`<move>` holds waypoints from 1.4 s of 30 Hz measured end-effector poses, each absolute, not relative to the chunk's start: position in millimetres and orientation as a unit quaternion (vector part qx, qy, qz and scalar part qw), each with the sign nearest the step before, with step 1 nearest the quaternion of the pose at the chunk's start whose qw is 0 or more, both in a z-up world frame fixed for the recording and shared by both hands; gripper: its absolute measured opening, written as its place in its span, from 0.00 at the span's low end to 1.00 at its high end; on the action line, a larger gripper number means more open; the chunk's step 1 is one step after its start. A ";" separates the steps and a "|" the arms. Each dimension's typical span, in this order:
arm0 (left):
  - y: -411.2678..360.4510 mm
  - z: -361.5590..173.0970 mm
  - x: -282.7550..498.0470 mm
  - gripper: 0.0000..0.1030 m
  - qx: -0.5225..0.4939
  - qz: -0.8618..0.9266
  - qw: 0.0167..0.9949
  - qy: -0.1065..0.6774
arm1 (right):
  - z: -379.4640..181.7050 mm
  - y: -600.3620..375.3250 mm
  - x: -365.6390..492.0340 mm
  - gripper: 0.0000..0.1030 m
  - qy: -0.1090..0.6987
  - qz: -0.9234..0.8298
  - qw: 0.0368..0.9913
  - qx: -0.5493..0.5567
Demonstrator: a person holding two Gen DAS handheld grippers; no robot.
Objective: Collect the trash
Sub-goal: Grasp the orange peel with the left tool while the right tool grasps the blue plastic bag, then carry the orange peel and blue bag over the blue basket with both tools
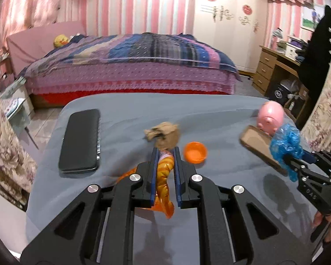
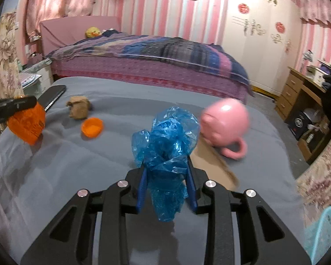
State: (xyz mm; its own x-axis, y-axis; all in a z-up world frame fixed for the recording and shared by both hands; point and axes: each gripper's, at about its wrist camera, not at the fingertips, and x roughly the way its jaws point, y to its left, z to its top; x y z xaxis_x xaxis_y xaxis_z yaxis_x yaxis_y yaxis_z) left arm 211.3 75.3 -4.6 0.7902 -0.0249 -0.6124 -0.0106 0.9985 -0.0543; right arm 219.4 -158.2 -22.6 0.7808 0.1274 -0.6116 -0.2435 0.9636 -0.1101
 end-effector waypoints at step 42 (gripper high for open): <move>-28.1 16.8 203.8 0.06 -0.009 -0.087 0.944 0.319 | -23.6 -393.4 135.7 0.30 0.311 -0.049 0.949 0.003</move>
State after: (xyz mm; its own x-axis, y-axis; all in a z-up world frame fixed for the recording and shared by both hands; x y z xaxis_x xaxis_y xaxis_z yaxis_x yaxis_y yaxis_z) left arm 203.8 -28.1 16.8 0.7817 -0.1708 -0.5999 0.1589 0.9846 -0.0734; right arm 135.7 -393.4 -23.6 0.8014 -0.0905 -0.5913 0.0947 0.9952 -0.0241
